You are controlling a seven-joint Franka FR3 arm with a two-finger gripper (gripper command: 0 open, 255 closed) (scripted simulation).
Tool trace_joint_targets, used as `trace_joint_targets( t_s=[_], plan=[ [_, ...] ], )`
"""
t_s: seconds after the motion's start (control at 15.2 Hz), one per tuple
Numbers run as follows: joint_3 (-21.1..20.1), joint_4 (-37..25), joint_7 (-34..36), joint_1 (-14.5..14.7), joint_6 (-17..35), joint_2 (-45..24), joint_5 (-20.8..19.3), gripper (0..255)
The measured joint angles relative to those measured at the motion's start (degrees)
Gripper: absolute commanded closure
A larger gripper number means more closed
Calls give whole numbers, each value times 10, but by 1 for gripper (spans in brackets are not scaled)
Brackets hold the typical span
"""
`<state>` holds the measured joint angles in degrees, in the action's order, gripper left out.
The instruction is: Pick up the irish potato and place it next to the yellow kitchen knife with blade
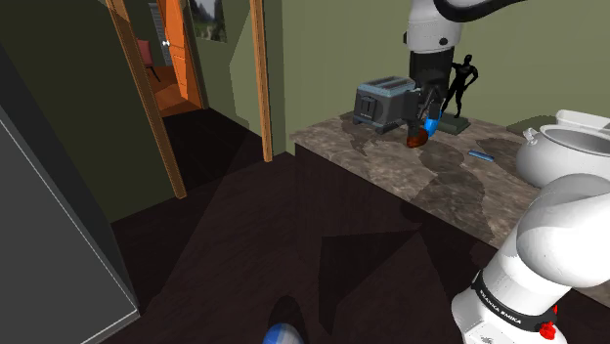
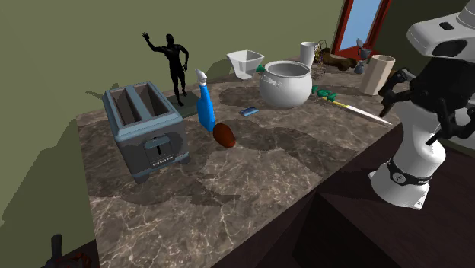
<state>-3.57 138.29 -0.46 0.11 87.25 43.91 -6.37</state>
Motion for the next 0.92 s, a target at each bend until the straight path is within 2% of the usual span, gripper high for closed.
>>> trace_joint_targets(
  t_s=[0.2, 0.53, 0.92],
  plan=[
    [0, -11, 17, -11, 15, -29, -3, 0],
    [-1, -53, 92, -50, 71, -144, -11, 0],
    [8, -131, 182, -93, 104, -273, -24, 0]
  ],
)
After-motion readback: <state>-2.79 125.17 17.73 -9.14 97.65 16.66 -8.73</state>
